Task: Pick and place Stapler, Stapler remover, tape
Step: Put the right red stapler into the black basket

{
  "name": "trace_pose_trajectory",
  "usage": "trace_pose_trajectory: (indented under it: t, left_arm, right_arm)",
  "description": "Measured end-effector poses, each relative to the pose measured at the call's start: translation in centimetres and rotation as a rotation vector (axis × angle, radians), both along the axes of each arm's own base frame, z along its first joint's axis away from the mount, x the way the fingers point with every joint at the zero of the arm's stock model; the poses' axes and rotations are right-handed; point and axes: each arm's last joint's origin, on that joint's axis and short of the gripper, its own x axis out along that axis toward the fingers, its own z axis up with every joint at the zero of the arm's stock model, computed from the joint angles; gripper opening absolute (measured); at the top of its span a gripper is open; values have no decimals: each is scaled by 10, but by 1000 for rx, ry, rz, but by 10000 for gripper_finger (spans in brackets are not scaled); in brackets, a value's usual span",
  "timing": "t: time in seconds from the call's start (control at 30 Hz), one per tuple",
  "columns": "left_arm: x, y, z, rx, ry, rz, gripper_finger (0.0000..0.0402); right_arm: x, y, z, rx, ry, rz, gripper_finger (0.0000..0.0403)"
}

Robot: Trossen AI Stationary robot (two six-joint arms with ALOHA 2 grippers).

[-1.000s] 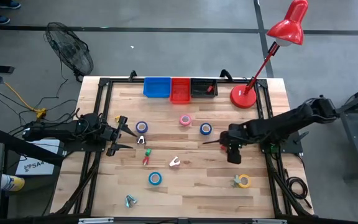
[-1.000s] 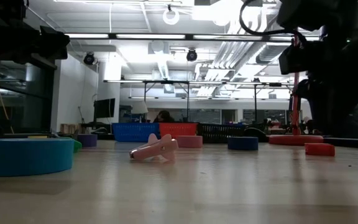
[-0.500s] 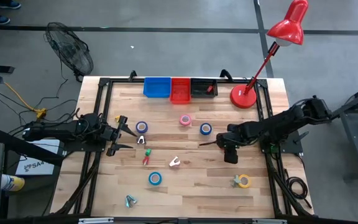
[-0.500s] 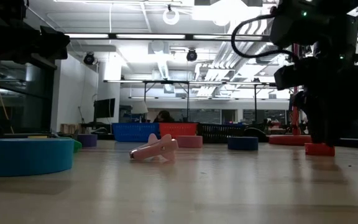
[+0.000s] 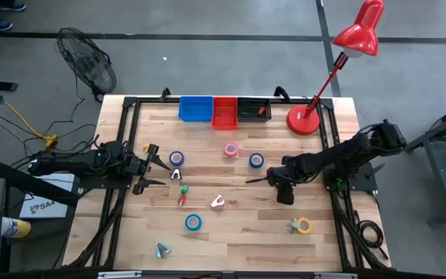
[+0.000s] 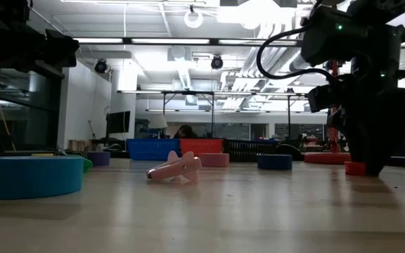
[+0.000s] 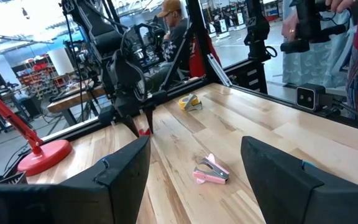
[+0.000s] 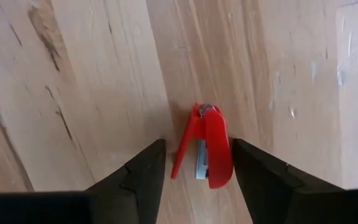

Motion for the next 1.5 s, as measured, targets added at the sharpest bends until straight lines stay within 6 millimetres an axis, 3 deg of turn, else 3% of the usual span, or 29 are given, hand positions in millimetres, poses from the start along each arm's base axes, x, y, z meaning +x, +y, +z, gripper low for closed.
trace_pose_trajectory:
  t: [0.53,0.83,1.07,1.23,1.33,1.5]
  left_arm:
    - [0,0,0,0,0,-3,247]
    - [0,0,0,0,0,-3,247]
    - [0,0,0,0,0,-2,247]
    - [0,0,0,0,0,-1,247]
    - [0,0,0,0,0,1,247]
    - [0,0,0,0,0,1,247]
  right_arm:
    - [4,-7,2,25,14,-41,65]
    - [36,-27,38,16,-122,-112,62]
    - [61,-79,88,-107,-256,-231,58]
    - [60,-131,116,-236,-313,-338,62]
    - [56,-162,122,-294,-313,-455,64]
    - [55,-208,112,-241,-315,-682,61]
